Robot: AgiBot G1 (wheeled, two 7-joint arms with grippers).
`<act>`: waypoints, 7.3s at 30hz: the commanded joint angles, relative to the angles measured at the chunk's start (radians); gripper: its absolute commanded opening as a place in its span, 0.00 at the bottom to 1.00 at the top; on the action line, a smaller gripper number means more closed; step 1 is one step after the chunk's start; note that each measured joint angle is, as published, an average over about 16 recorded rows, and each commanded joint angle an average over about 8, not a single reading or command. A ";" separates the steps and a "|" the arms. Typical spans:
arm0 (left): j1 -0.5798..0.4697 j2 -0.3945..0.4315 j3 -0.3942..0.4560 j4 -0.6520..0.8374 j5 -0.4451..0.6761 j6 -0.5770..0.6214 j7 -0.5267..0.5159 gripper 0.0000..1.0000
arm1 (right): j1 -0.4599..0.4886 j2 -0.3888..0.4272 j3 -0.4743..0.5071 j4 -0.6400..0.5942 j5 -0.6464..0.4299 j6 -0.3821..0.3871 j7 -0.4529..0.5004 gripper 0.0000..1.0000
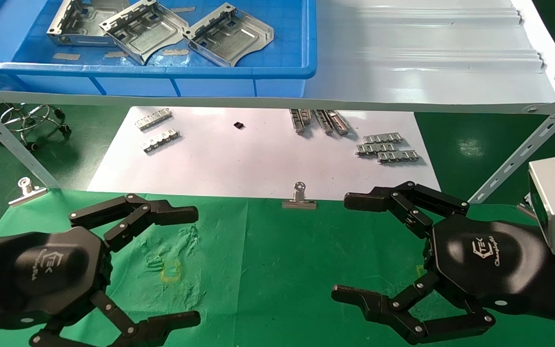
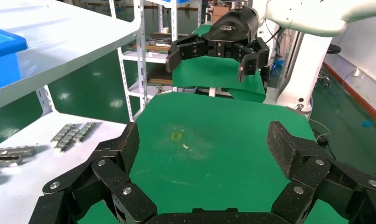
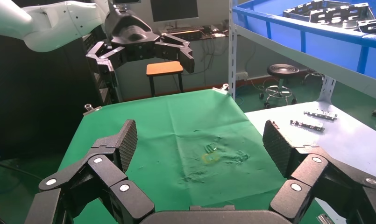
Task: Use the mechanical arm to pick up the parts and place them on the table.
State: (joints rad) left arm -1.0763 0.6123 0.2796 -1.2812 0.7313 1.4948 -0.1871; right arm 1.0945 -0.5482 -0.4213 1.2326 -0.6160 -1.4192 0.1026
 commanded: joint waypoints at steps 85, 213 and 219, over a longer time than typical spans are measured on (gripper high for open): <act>-0.981 0.399 0.284 1.207 0.652 -0.665 0.003 0.43 | 0.000 0.000 0.000 0.000 0.000 0.000 0.000 0.00; -0.517 0.230 0.605 0.925 0.365 -0.049 0.939 0.00 | 0.000 0.000 0.000 0.000 0.000 0.000 0.000 0.00; -0.512 0.266 0.602 0.979 0.366 -0.070 1.015 0.00 | 0.000 0.000 0.000 0.000 0.000 0.000 0.000 0.00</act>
State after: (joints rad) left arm -1.5910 0.8760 0.8827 -0.3031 1.0986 1.4288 0.8240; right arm 1.0945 -0.5482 -0.4214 1.2325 -0.6160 -1.4192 0.1026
